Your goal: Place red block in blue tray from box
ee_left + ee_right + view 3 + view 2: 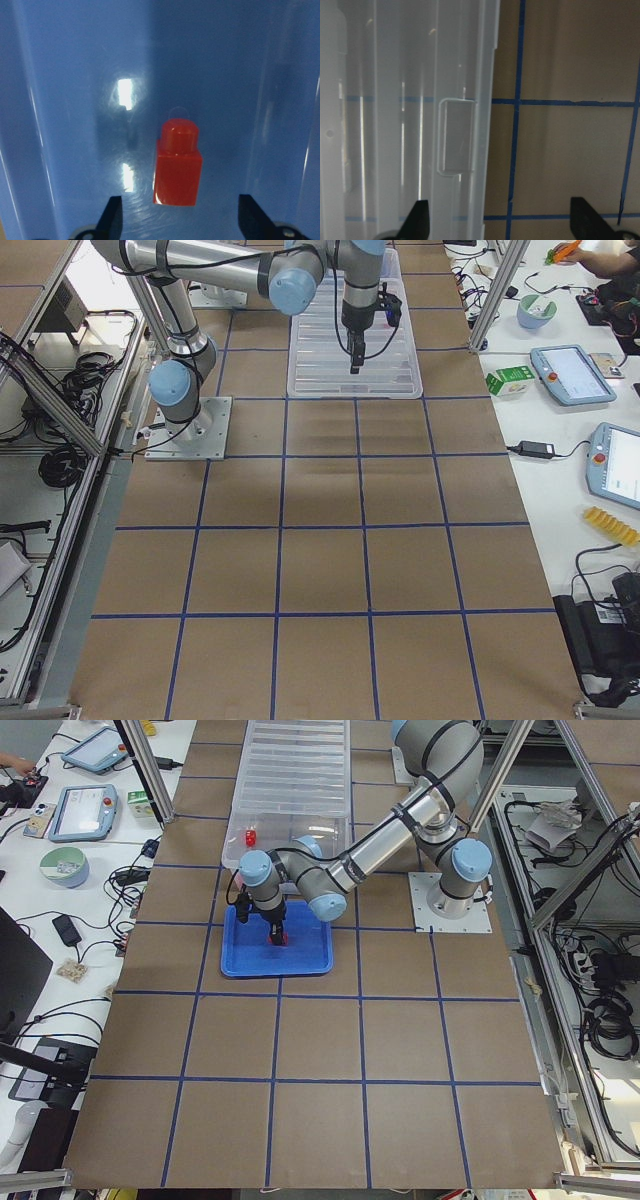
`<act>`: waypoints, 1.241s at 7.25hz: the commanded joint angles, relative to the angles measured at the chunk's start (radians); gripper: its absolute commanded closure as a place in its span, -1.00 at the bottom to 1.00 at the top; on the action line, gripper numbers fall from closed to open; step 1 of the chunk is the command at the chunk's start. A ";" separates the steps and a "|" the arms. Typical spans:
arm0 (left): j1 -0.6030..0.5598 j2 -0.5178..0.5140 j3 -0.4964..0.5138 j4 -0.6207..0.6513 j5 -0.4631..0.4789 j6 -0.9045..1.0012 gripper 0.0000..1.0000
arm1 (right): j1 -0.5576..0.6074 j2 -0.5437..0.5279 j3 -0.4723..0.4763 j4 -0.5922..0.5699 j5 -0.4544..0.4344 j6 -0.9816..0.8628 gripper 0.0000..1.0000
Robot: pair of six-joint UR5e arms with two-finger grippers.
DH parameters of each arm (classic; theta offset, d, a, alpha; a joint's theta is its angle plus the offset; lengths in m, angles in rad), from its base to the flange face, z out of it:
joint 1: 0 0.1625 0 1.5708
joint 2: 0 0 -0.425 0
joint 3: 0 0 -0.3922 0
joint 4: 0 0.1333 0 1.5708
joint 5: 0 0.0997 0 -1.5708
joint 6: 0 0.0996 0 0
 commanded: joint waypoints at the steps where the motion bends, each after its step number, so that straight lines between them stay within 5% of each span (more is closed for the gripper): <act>1: -0.097 0.142 0.117 -0.258 -0.004 -0.056 -0.85 | -0.095 0.012 0.129 -0.154 -0.003 -0.089 -1.00; 3: -0.256 0.226 0.201 -0.356 0.007 -0.173 -0.86 | -0.095 0.023 0.157 -0.155 0.007 -0.088 -1.00; 4: -0.325 0.269 0.196 -0.371 -0.004 -0.266 -1.00 | -0.093 0.047 0.155 -0.155 -0.002 -0.083 -1.00; 7: -0.575 0.336 0.145 -0.390 0.004 -0.383 -1.00 | -0.084 0.089 0.166 -0.155 0.015 -0.068 -1.00; 9: -0.556 0.369 0.110 -0.347 0.002 -0.435 -1.00 | -0.078 0.089 0.178 -0.153 0.049 -0.034 -1.00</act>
